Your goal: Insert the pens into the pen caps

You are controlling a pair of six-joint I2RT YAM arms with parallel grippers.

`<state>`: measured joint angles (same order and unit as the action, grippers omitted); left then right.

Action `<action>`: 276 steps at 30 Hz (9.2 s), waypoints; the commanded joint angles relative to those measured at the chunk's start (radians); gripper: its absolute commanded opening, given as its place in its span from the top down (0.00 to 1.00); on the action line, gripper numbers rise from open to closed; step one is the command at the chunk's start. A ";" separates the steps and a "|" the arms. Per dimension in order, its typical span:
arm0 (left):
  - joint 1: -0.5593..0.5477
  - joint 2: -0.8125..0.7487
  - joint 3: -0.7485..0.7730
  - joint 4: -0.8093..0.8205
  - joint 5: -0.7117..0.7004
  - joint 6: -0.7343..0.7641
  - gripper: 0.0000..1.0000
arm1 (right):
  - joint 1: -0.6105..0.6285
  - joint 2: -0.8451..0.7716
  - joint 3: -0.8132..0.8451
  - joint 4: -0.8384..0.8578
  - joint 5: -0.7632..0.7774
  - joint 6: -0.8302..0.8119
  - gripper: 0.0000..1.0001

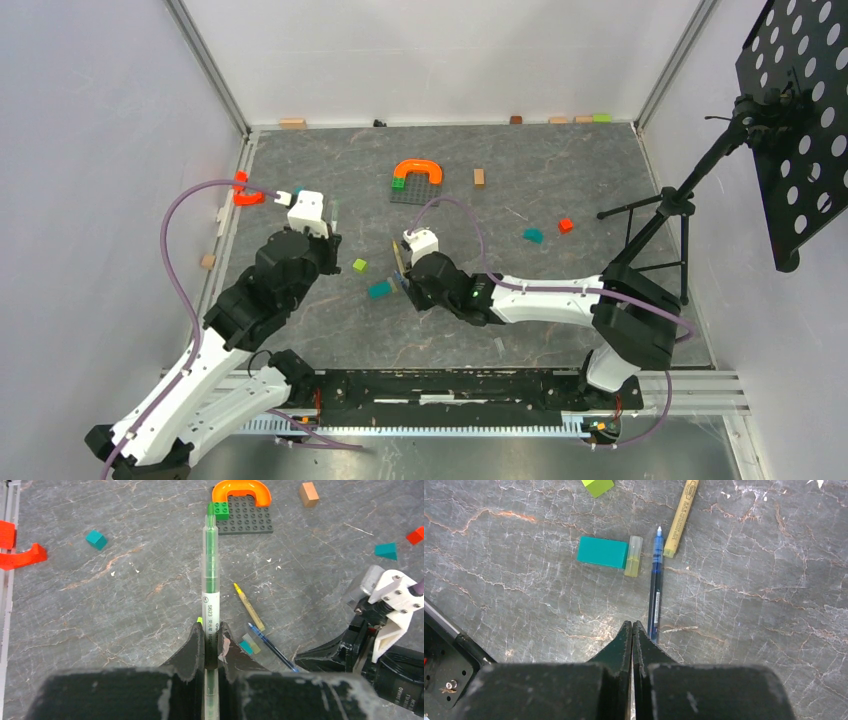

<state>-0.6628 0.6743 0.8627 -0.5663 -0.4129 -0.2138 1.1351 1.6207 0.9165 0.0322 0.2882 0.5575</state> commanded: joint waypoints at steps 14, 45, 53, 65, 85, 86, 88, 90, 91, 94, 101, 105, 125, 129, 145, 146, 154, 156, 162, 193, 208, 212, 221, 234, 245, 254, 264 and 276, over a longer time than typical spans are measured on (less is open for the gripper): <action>0.018 0.033 0.002 0.035 -0.016 0.030 0.98 | -0.012 -0.107 -0.062 0.089 0.020 -0.054 0.97; 0.030 0.207 0.009 0.015 0.162 0.052 0.97 | -0.017 -0.483 -0.454 0.351 0.059 -0.110 0.26; 0.314 0.464 0.084 -0.040 0.049 -0.021 0.96 | -0.015 -0.386 -0.448 0.383 0.067 -0.120 0.21; 0.407 0.880 0.159 -0.118 0.163 0.024 0.80 | -0.014 -0.131 -0.205 0.186 -0.009 -0.212 0.25; 0.437 0.923 0.164 -0.150 0.239 0.001 0.38 | 0.025 0.204 0.079 -0.065 0.064 -0.306 0.53; 0.437 0.914 0.165 -0.152 0.244 0.001 0.38 | 0.026 0.215 0.085 -0.067 0.060 -0.309 0.55; 0.437 0.891 0.165 -0.152 0.248 0.001 0.36 | 0.025 0.234 0.096 -0.078 0.051 -0.308 0.61; 0.437 0.867 0.164 -0.150 0.245 -0.001 0.34 | 0.029 0.250 0.099 -0.084 0.044 -0.308 0.70; 0.437 0.852 0.164 -0.150 0.243 -0.001 0.34 | 0.032 0.256 0.100 -0.086 0.039 -0.308 0.76; 0.437 0.795 0.159 -0.149 0.239 -0.002 0.33 | 0.035 0.264 0.094 -0.092 0.030 -0.308 0.92; 0.436 0.578 0.104 -0.054 0.438 -0.021 0.31 | 0.038 0.195 0.083 -0.101 0.067 -0.311 1.00; 0.434 0.454 0.082 -0.020 0.537 -0.061 0.30 | 0.036 0.129 0.074 -0.103 0.101 -0.305 1.00; 0.415 0.304 -0.037 0.013 0.574 -0.328 0.33 | 0.028 0.007 0.048 -0.128 0.074 -0.278 0.56; 0.356 0.354 0.016 -0.082 0.395 -0.351 0.33 | 0.014 0.056 0.158 -0.290 0.029 -0.274 0.48; -0.121 0.600 0.052 0.040 0.095 -0.889 0.06 | -0.136 -0.398 -0.150 -0.485 0.413 0.025 0.44; -0.128 0.627 0.063 0.023 0.092 -0.924 0.10 | -0.143 -0.422 -0.164 -0.500 0.425 0.039 0.44; -0.191 0.887 0.231 -0.204 0.033 -1.091 0.25 | -0.167 -0.547 -0.264 -0.535 0.458 0.076 0.44; -0.195 0.938 0.256 -0.213 0.042 -1.103 0.28 | -0.170 -0.572 -0.287 -0.510 0.447 0.068 0.44; -0.197 1.045 0.282 -0.216 0.046 -1.106 0.45 | -0.176 -0.598 -0.304 -0.506 0.439 0.052 0.44; -0.207 1.105 0.051 0.086 0.116 -0.869 0.98 | -0.188 -0.598 -0.317 -0.463 0.406 0.039 0.45; -0.228 0.688 -0.252 0.497 0.246 -0.528 0.98 | -0.189 -0.812 -0.463 -0.145 0.234 -0.042 0.46; -0.228 0.633 -0.304 0.575 0.297 -0.482 0.98 | -0.189 -0.846 -0.504 -0.063 0.183 -0.038 0.46; -0.228 0.581 -0.359 0.721 0.395 -0.421 0.98 | -0.189 -0.844 -0.572 0.130 0.028 0.013 0.46; -0.228 0.437 -0.400 0.875 0.591 -0.378 0.98 | -0.189 -0.805 -0.684 0.484 -0.019 0.215 0.48; -0.228 0.401 -0.417 0.949 0.695 -0.365 0.98 | -0.189 -0.688 -0.644 0.614 -0.117 0.239 0.51; -0.230 0.418 -0.419 0.985 0.728 -0.361 0.98 | -0.189 -0.593 -0.609 0.684 -0.216 0.252 0.60; -0.229 0.406 -0.434 0.990 0.731 -0.347 0.77 | -0.189 -0.568 -0.608 0.715 -0.273 0.240 1.00; -0.230 0.220 -0.568 1.160 0.869 -0.315 0.11 | -0.188 -0.681 -0.720 1.019 -0.534 0.140 1.00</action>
<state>-0.8883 0.9215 0.3099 0.4450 0.3515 -0.5720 0.9466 0.9565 0.2134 0.8619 -0.0933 0.7410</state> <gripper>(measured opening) 0.922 0.048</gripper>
